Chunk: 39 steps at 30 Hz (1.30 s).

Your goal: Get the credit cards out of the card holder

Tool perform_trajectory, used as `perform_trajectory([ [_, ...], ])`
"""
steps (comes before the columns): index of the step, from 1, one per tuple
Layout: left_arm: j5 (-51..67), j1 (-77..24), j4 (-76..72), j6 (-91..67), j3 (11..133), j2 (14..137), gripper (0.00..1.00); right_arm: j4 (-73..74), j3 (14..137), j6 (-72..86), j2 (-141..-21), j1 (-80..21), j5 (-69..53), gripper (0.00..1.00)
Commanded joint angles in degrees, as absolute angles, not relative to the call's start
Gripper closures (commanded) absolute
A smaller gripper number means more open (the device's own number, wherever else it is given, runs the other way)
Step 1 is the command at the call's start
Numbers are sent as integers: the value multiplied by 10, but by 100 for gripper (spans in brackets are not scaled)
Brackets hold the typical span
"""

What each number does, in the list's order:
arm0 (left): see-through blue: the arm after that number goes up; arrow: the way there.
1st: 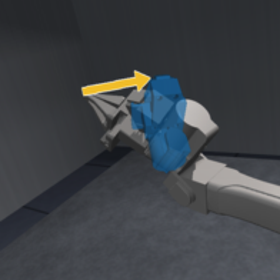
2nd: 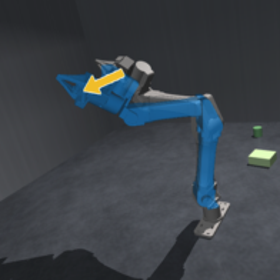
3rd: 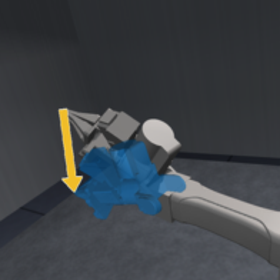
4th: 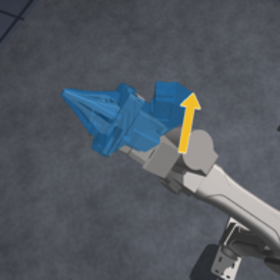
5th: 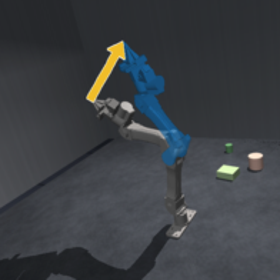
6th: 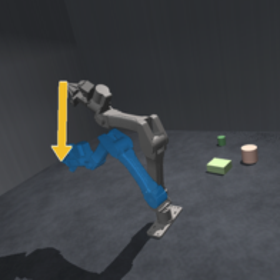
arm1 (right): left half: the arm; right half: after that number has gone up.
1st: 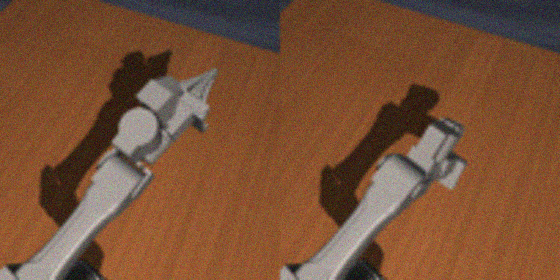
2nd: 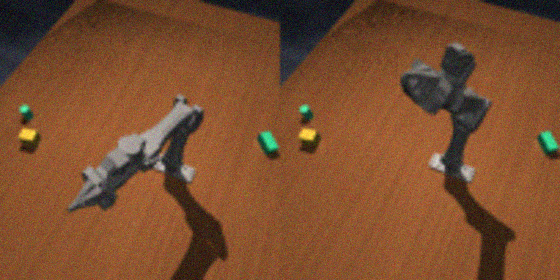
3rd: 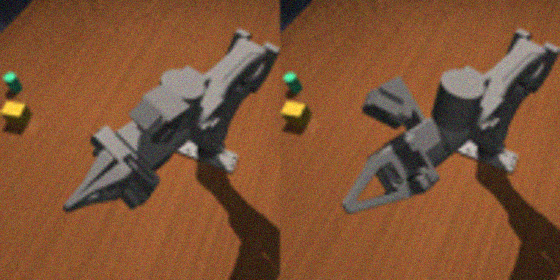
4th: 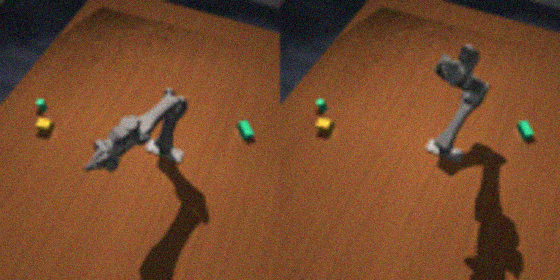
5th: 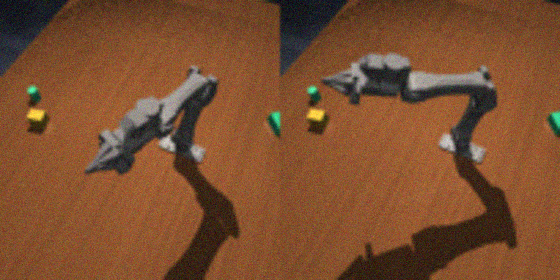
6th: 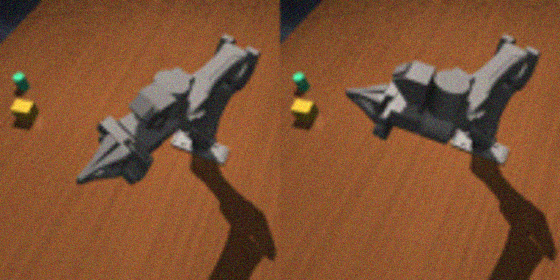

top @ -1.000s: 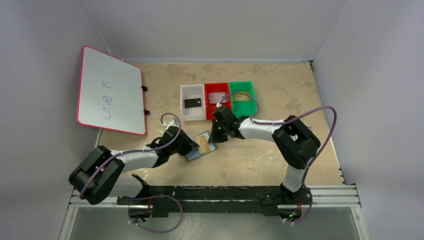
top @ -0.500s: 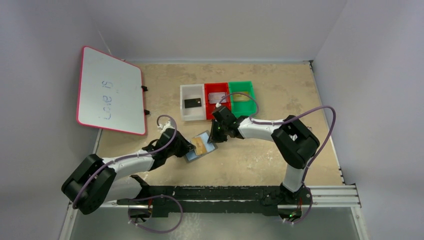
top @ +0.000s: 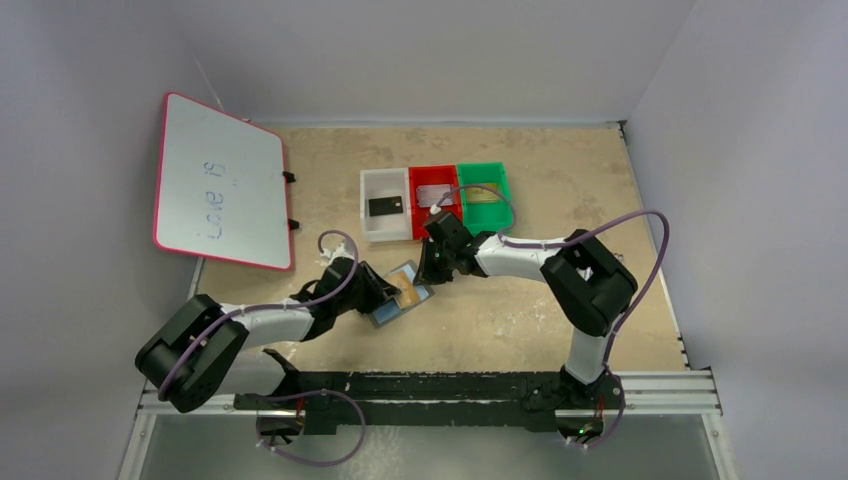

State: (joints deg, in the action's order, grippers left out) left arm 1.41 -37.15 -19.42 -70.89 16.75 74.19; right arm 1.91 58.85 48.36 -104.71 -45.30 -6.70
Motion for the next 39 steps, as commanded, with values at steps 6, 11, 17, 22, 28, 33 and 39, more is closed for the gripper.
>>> perform_trajectory([
  [6, 16, -371, -206, -717, 161, 752, 85, 65, 570, 470, -1080, -455, -43, 99],
  [11, -5, -371, -150, -702, 160, 717, 96, 67, 572, 474, -1081, -455, -39, 99],
  [17, -32, -371, -94, -689, 157, 678, 100, 73, 577, 477, -1084, -455, -29, 99],
  [22, -39, -371, -53, -676, 159, 639, 100, 78, 580, 479, -1083, -455, -23, 99],
  [28, -70, -371, 22, -644, 185, 578, 100, 69, 581, 467, -1065, -455, -23, 99],
  [33, -94, -371, 72, -609, 217, 566, 100, 64, 586, 453, -1048, -455, -16, 98],
  [39, -80, -372, 74, -579, 242, 574, 100, 62, 601, 440, -1017, -456, 6, 95],
])
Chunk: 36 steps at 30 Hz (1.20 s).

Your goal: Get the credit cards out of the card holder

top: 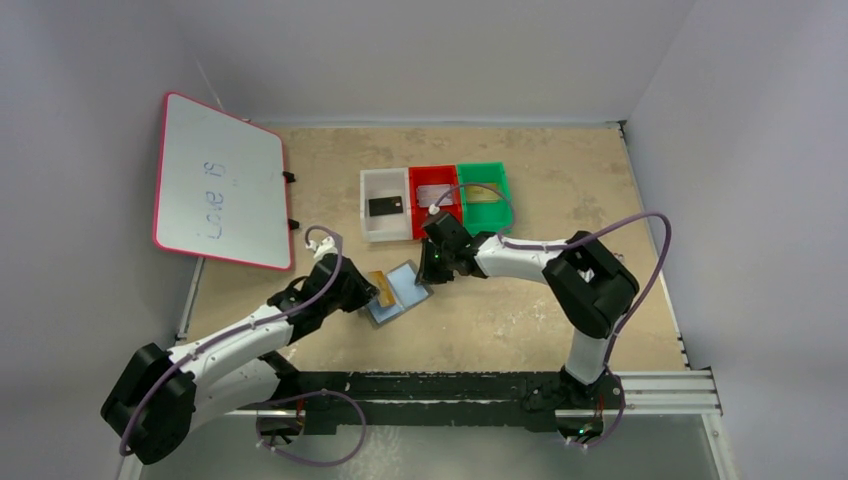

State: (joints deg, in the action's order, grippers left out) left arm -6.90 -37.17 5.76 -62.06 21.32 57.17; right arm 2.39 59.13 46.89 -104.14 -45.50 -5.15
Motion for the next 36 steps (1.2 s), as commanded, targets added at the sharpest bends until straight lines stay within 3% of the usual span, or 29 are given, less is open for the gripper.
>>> perform_trajectory([
  [1, -79, -372, 72, -576, 243, 573, 100, 65, 604, 436, -1010, -458, 10, 94],
  [2, -78, -371, 70, -574, 243, 572, 100, 66, 605, 434, -1003, -458, 12, 88],
  [10, -62, -371, 47, -565, 244, 541, 100, 28, 591, 419, -945, -457, -29, 69],
  [17, -50, -371, 32, -559, 245, 506, 100, -41, 566, 432, -918, -456, -77, 64],
  [22, -33, -372, 11, -556, 246, 479, 100, -112, 531, 449, -892, -444, -121, 48],
  [32, 10, -371, -108, -536, 218, 388, 100, -374, 414, 418, -770, -399, -229, 39],
  [36, 37, -372, -142, -535, 215, 373, 100, -356, 428, 416, -757, -366, -295, 37],
])
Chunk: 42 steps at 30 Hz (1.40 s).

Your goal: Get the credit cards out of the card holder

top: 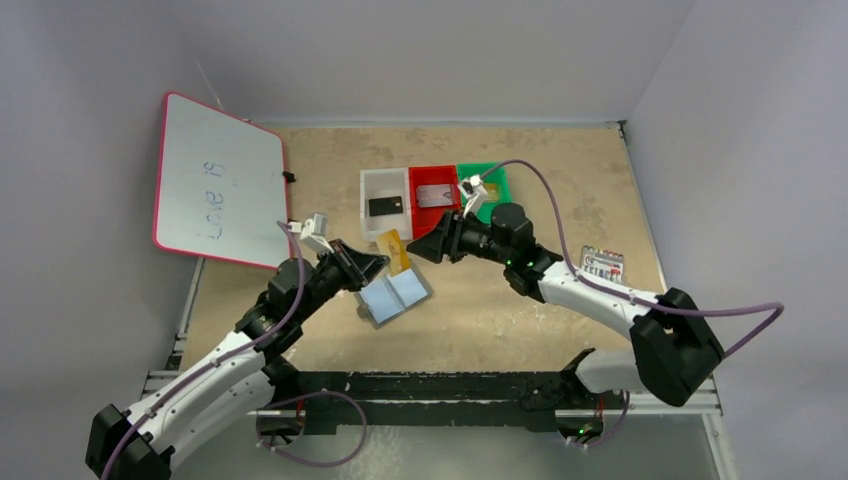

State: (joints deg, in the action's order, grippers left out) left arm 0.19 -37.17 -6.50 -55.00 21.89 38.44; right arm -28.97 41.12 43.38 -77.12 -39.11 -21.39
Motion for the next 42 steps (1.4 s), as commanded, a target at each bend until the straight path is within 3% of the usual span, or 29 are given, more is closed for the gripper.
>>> perform_trajectory([
  [1, 46, -372, -152, -536, 215, 374, 100, -339, 440, 411, -764, -358, -318, 37],
  [11, 111, -371, -216, -549, 219, 404, 100, -366, 489, 423, -806, -346, -447, 44],
  [20, 96, -372, -214, -554, 210, 398, 100, -409, 490, 453, -810, -342, -506, 71],
  [33, 62, -371, -188, -559, 204, 377, 100, -448, 486, 484, -814, -338, -538, 99],
  [36, 72, -371, -181, -558, 212, 385, 100, -451, 488, 485, -817, -337, -543, 100],
  [38, 69, -372, -150, -554, 230, 395, 93, -444, 489, 482, -817, -337, -535, 100],
  [42, 11, -371, -101, -554, 242, 379, 64, -395, 492, 449, -803, -337, -490, 100],
])
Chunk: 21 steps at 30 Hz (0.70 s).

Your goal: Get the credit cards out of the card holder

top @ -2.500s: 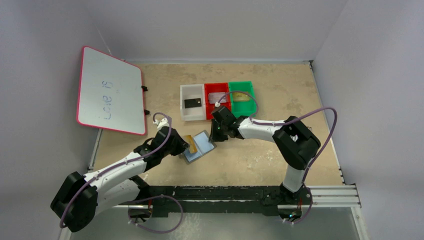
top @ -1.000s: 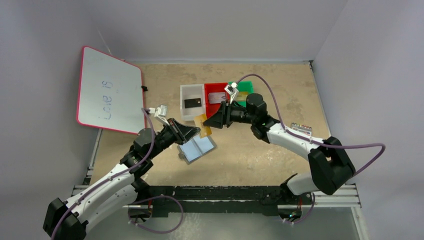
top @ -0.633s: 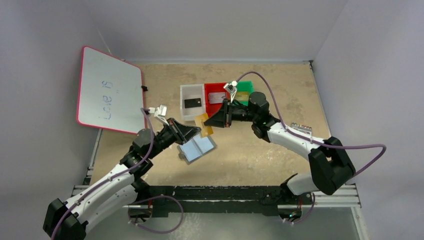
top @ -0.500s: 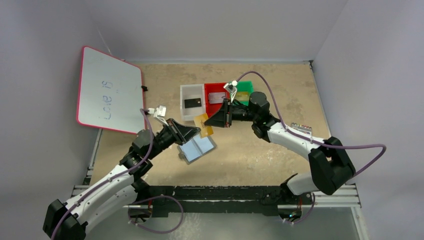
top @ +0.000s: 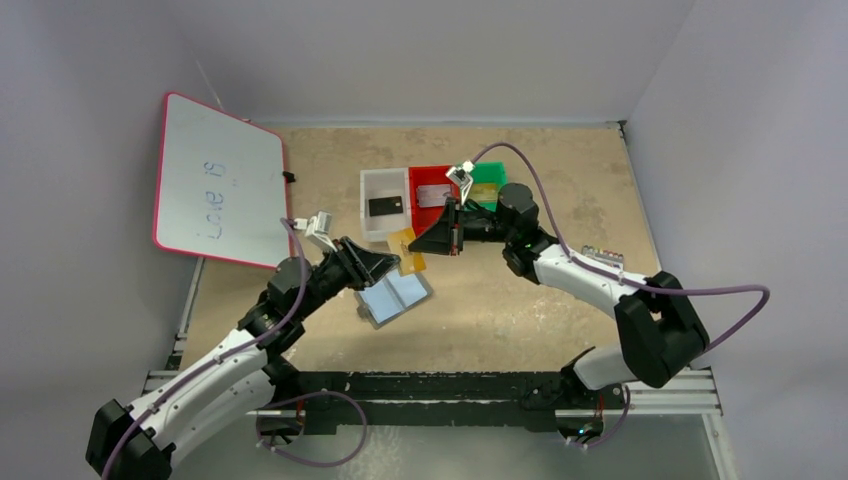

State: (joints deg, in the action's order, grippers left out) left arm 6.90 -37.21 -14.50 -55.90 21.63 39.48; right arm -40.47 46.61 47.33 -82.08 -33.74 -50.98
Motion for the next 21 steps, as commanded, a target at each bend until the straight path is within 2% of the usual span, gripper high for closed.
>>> perform_trajectory([
  [1, -4, -371, -92, -553, 242, 368, 59, -374, 493, 436, -797, -337, -472, 100],
  [4, -40, -371, -53, -543, 249, 347, 50, -341, 494, 404, -780, -337, -431, 100],
  [12, -112, -371, 20, -531, 269, 323, 45, -304, 477, 246, -702, -337, -268, 100],
  [18, -149, -371, 48, -533, 273, 310, 41, -343, 393, 1, -574, -338, -109, 100],
  [21, -153, -371, 54, -537, 271, 311, 40, -286, 393, -142, -552, -338, -51, 100],
])
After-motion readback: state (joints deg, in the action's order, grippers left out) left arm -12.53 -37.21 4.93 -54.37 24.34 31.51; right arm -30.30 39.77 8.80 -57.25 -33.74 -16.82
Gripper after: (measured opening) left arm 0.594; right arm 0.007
